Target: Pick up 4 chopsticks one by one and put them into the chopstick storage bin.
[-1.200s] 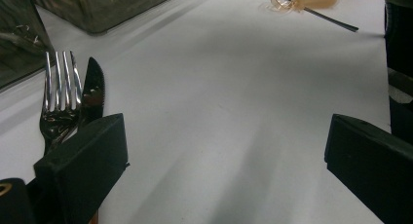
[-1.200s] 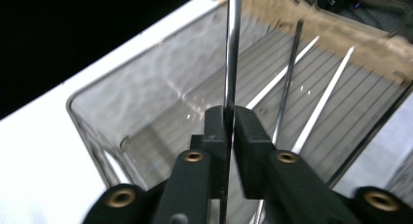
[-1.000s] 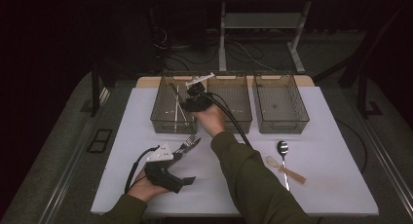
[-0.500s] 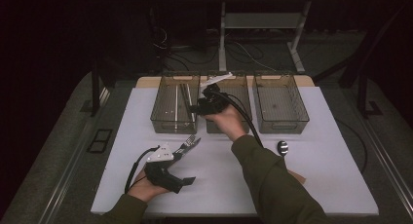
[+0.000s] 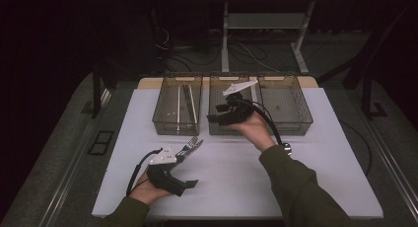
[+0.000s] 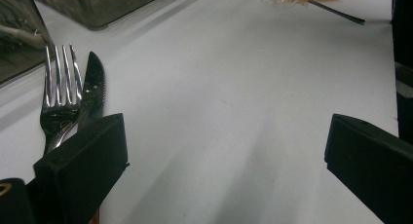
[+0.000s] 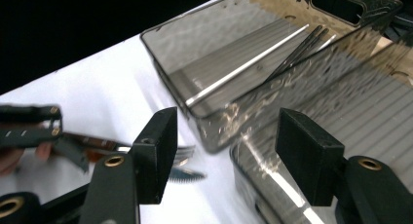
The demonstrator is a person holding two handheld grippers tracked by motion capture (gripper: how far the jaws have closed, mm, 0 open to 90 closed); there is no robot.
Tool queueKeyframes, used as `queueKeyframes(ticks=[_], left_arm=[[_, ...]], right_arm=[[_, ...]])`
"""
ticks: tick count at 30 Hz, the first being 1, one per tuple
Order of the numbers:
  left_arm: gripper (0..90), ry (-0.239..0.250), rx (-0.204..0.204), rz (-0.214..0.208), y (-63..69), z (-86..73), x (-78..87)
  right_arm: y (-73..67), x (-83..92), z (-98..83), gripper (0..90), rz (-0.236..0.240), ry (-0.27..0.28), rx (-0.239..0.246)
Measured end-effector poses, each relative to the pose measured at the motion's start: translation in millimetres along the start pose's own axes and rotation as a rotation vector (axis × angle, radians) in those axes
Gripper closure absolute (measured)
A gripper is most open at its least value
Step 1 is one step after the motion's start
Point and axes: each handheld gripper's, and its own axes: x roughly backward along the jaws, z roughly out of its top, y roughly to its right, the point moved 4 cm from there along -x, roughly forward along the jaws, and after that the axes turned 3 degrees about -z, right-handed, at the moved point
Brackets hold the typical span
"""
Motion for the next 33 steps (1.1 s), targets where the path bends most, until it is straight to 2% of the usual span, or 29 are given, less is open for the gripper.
queueKeyframes(ticks=[13, 27, 33], left_arm=[[0.2, -0.005, 0.007, 0.011, -1.3, -1.1, -0.4], [0.2, -0.011, 0.009, 0.019, -1.0, -1.7, -0.8], [0.2, -0.02, -0.002, 0.019, -0.5, -1.6, -1.7]], right_arm=[[9.0, 38.1, -40.1, 39.6, 0.029, 0.0, 0.017], [15.7, 77.6, -88.6, 39.6, 0.019, 0.027, -0.001], [17.5, 95.3, -107.6, 39.5, 0.013, 0.022, -0.004]])
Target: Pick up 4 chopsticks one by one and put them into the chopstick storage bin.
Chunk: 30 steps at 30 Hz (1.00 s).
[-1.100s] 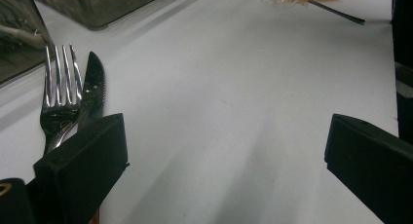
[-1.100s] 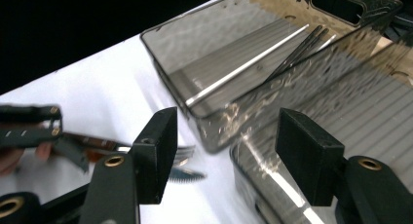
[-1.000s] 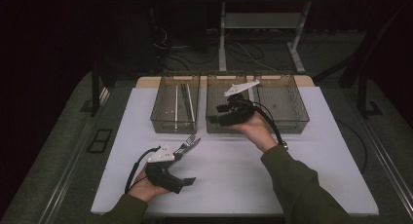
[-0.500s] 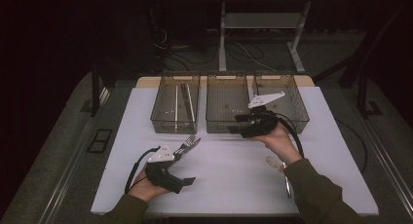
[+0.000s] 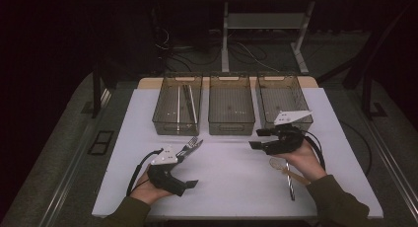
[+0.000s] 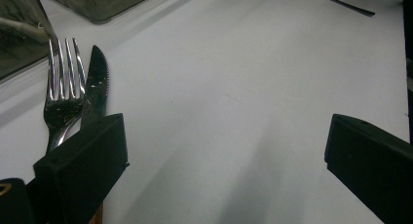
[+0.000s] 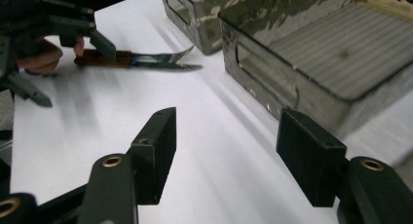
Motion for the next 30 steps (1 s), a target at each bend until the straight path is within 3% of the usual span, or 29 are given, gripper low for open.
queueKeyframes(ticks=[15, 30], left_arm=[[0.2, 0.005, -0.003, 0.002, 0.3, 0.6, 1.0], [0.2, 0.023, -0.012, 0.001, -3.7, 2.0, 2.6]], right_arm=[[8.5, 38.5, -37.5, 39.8, -0.027, -0.026, -0.018], [15.5, 71.3, -84.2, 40.6, -0.072, -0.108, -0.01]])
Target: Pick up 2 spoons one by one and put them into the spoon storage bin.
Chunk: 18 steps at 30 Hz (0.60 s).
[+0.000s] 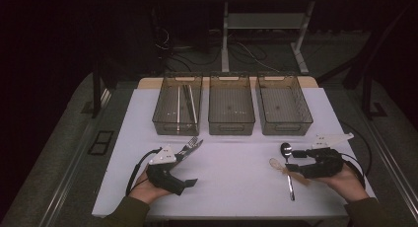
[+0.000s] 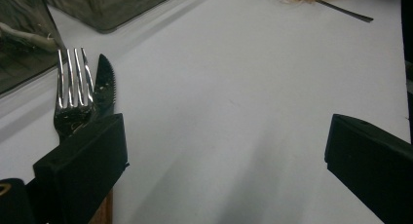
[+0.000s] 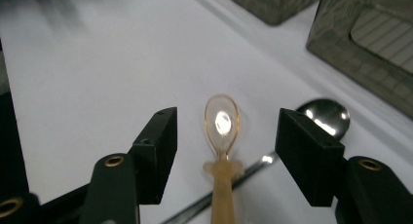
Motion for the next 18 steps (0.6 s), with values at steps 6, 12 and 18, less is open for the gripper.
queueKeyframes(ticks=[6, 12, 18], left_arm=[[0.1, -0.016, -0.012, 0.009, -6.4, -0.4, -0.5], [0.0, -0.008, -0.002, 0.02, -7.8, -0.4, 1.3], [0.0, -0.019, -0.001, 0.021, -5.6, -1.1, -1.2]], right_arm=[[3.0, 5.6, -16.6, 41.1, -0.013, -0.032, -0.005], [2.4, 11.3, -32.4, 43.1, -0.011, -0.069, -0.024], [2.3, 9.5, -40.0, 43.7, -0.015, -0.129, -0.009]])
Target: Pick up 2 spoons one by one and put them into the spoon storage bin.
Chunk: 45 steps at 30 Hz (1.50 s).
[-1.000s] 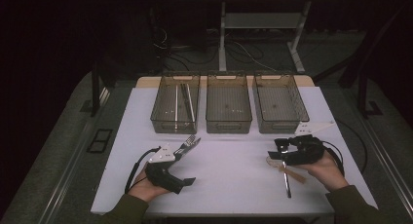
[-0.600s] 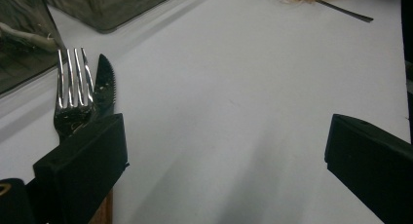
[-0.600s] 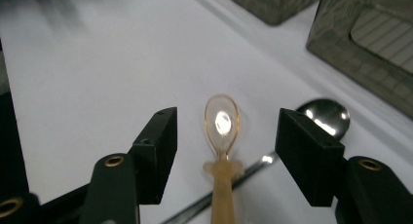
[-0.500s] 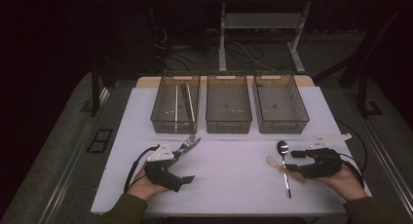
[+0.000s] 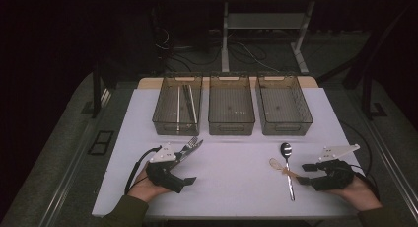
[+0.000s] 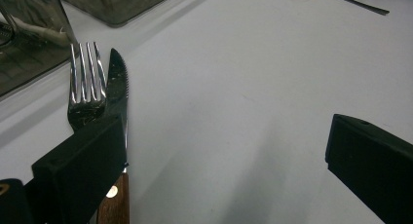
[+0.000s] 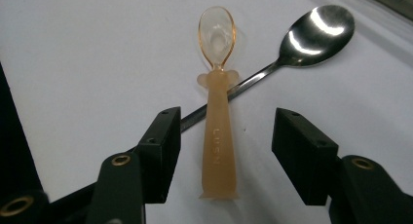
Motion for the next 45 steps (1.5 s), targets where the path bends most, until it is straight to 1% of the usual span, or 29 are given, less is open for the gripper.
queueKeyframes(ticks=[5, 9, 10, 11, 14, 17, 19, 22, 26, 32, 36, 40, 42, 45], left_arm=[[0.0, -0.001, 0.003, 0.0, -0.6, -0.2, 0.2], [0.0, 0.0, 0.002, -0.002, 0.3, 0.0, -0.3], [0.0, 0.0, 0.003, -0.002, 0.4, 0.1, -0.3], [0.0, 0.001, 0.005, -0.002, 0.4, 0.2, -0.3], [0.0, 0.002, 0.005, -0.002, 0.5, 0.1, -0.1], [0.0, 0.003, 0.005, -0.002, 0.6, 0.1, 0.0], [0.0, 0.003, 0.003, -0.001, 1.3, 0.4, 0.2], [0.0, 0.0, 0.002, -0.002, 1.5, 0.3, -0.1], [0.0, 0.0, 0.001, -0.001, 1.8, 0.4, -0.2], [0.0, -0.002, -0.002, -0.002, 2.0, 0.3, -0.4], [0.0, -0.004, -0.002, -0.003, 2.5, 0.1, -0.8], [0.0, -0.006, -0.001, -0.004, 3.4, 0.0, -1.2], [0.0, -0.008, -0.001, -0.004, 3.4, -0.1, -1.3], [0.1, -0.011, -0.004, -0.005, 3.4, -0.2, -1.8]], right_arm=[[-3.6, -5.8, -0.2, 44.0, 0.009, -0.038, 0.026], [-4.7, -7.7, -3.1, 45.2, -0.026, -0.071, 0.068], [-4.9, -8.0, -4.0, 45.4, -0.036, -0.083, 0.086], [-4.9, -7.9, -4.3, 46.0, -0.037, -0.088, 0.093], [-5.2, -7.4, -4.0, 48.2, -0.031, -0.08, 0.078], [-5.8, -8.0, -4.1, 50.1, -0.026, -0.083, 0.087], [-5.9, -8.7, -4.3, 52.6, -0.032, -0.084, 0.091], [-6.8, -9.8, -5.4, 56.0, -0.022, -0.095, 0.095], [-6.4, -10.1, -5.6, 60.1, -0.033, -0.097, 0.099], [-8.4, -10.8, -4.8, 62.6, -0.056, -0.109, 0.134], [-7.2, -10.6, -4.0, 67.2, -0.057, -0.117, 0.124], [-6.9, -10.6, -3.9, 70.0, -0.058, -0.12, 0.115], [-7.1, -10.6, -3.8, 72.3, -0.059, -0.12, 0.119], [-7.0, -10.7, -3.8, 72.8, -0.057, -0.12, 0.121]])
